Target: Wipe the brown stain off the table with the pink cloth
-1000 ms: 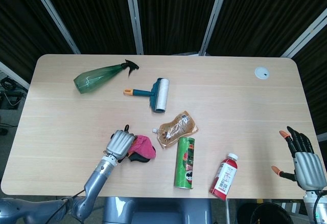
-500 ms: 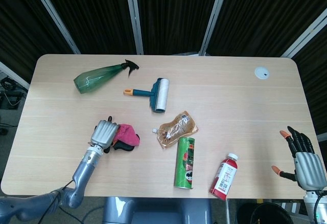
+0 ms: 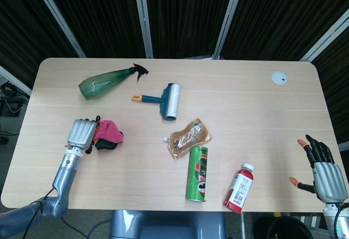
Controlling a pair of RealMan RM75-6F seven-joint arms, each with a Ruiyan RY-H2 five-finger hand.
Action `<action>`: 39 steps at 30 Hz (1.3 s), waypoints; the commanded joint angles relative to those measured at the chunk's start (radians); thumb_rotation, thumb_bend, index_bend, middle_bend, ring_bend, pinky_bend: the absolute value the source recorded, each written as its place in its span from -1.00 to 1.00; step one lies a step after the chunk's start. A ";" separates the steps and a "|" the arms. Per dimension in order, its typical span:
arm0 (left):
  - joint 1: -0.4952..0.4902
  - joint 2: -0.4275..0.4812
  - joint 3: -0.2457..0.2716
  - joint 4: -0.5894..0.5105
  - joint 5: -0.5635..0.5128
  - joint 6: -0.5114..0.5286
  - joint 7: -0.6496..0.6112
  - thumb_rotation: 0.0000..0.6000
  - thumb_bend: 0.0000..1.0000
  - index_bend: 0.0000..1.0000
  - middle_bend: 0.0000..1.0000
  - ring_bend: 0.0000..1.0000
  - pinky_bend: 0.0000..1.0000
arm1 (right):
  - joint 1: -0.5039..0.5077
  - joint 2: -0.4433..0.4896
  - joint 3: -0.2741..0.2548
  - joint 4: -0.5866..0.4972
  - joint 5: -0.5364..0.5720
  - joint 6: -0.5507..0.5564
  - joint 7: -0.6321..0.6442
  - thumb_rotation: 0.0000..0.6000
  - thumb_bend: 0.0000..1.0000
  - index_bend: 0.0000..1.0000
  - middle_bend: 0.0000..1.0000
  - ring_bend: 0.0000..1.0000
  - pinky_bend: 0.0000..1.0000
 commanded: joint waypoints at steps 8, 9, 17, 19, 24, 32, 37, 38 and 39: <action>0.001 0.120 -0.065 -0.119 0.009 0.043 -0.057 1.00 0.26 0.60 0.05 -0.03 0.14 | -0.001 0.001 0.000 -0.004 0.000 0.001 0.000 1.00 -0.97 -0.79 -1.00 -1.00 -0.99; 0.004 0.131 -0.060 -0.124 0.004 0.038 -0.050 1.00 0.22 0.55 0.01 -0.06 0.12 | -0.002 0.001 0.000 -0.004 0.001 0.002 0.000 1.00 -0.98 -0.79 -1.00 -1.00 -0.99; 0.015 0.187 -0.039 -0.191 -0.093 -0.023 0.024 1.00 -0.58 -0.50 -1.00 -1.00 -0.72 | -0.002 0.001 0.000 -0.003 0.003 0.000 -0.002 1.00 -0.97 -0.79 -1.00 -1.00 -0.99; 0.018 0.192 -0.038 -0.199 -0.097 -0.016 0.025 1.00 -0.69 -0.65 -1.00 -1.00 -0.86 | -0.002 0.001 0.001 -0.003 0.004 -0.001 -0.003 1.00 -0.97 -0.79 -1.00 -1.00 -0.99; 0.039 0.228 -0.033 -0.240 -0.092 0.011 0.005 1.00 -0.76 -0.72 -1.00 -1.00 -0.94 | -0.002 0.002 0.001 -0.004 0.008 -0.003 -0.003 1.00 -0.98 -0.79 -1.00 -1.00 -0.99; 0.185 0.359 0.010 -0.434 0.037 0.225 -0.140 1.00 -0.78 -0.81 -1.00 -1.00 -1.00 | -0.005 0.005 -0.002 0.003 -0.007 0.009 -0.019 1.00 -0.97 -0.79 -1.00 -1.00 -0.99; 0.291 0.419 0.069 -0.483 0.171 0.393 -0.207 1.00 -0.86 -0.95 -1.00 -1.00 -1.00 | -0.004 -0.002 -0.003 0.020 -0.027 0.024 -0.037 1.00 -0.98 -0.80 -1.00 -1.00 -0.99; 0.312 0.431 0.082 -0.490 0.190 0.420 -0.213 1.00 -0.87 -0.97 -1.00 -1.00 -1.00 | -0.004 -0.003 -0.003 0.020 -0.028 0.025 -0.040 1.00 -0.98 -0.80 -1.00 -1.00 -0.99; 0.338 0.446 0.101 -0.497 0.212 0.448 -0.219 1.00 -0.89 -0.99 -1.00 -1.00 -1.00 | -0.003 -0.004 -0.004 0.020 -0.029 0.023 -0.047 1.00 -0.99 -0.80 -1.00 -1.00 -0.99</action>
